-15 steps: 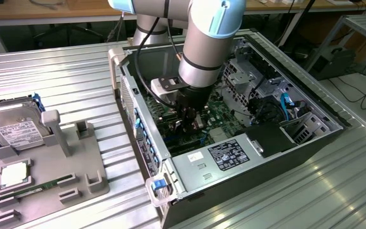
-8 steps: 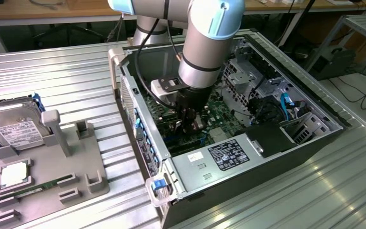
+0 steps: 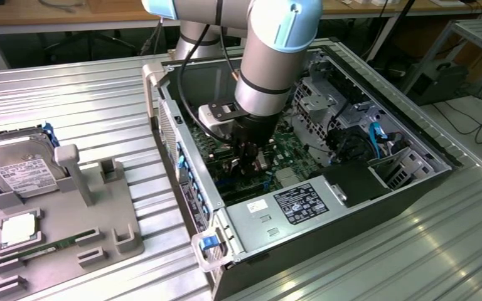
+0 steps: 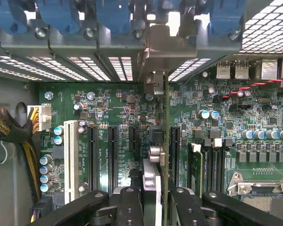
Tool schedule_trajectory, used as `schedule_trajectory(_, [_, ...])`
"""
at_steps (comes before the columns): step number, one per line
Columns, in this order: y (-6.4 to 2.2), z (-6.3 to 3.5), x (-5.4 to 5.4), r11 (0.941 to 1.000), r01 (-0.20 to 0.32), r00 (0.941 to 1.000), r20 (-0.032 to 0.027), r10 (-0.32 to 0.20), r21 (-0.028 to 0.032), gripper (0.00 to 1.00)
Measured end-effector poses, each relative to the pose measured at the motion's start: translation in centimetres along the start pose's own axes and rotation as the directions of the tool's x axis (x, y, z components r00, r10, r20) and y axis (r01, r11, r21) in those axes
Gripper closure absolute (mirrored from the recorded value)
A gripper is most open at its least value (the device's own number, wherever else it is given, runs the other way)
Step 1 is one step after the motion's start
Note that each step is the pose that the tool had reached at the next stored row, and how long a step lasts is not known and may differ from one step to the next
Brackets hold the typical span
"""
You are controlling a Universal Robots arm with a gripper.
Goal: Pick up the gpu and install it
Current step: 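Insert the gpu into the slot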
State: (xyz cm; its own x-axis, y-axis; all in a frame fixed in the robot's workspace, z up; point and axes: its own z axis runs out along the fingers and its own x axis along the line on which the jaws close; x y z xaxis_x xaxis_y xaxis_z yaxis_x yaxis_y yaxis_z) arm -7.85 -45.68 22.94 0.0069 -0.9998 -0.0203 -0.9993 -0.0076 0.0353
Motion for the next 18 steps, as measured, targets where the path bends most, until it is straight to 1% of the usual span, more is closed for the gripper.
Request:
schedule_trajectory(1, [0.0,0.0,0.0,1.0,0.0,1.0,0.0,0.0,0.0,0.72])
schedule_trajectory(3, [0.01,0.07,0.0,1.0,0.0,1.0,0.0029,0.0,0.0006,0.71])
schedule_trajectory(4, [0.01,-0.06,0.0,1.0,0.0,1.0,0.001,0.0,0.0006,0.71])
schedule_trajectory(5, [0.02,-0.19,0.0,1.0,0.0,1.0,0.0001,0.0,0.0001,0.65])
schedule_trajectory(7, [0.02,-0.54,0.0,1.0,0.0,1.0,0.0002,0.0,0.0005,0.65])
schedule_trajectory(14, [0.1,-2.93,-0.1,1.0,0.001,1.0,0.0002,-0.001,0.0034,0.65])
schedule_trajectory(18, [0.14,-3.99,-0.1,1.0,0.001,1.0,0.0003,-0.001,0.0047,0.65])
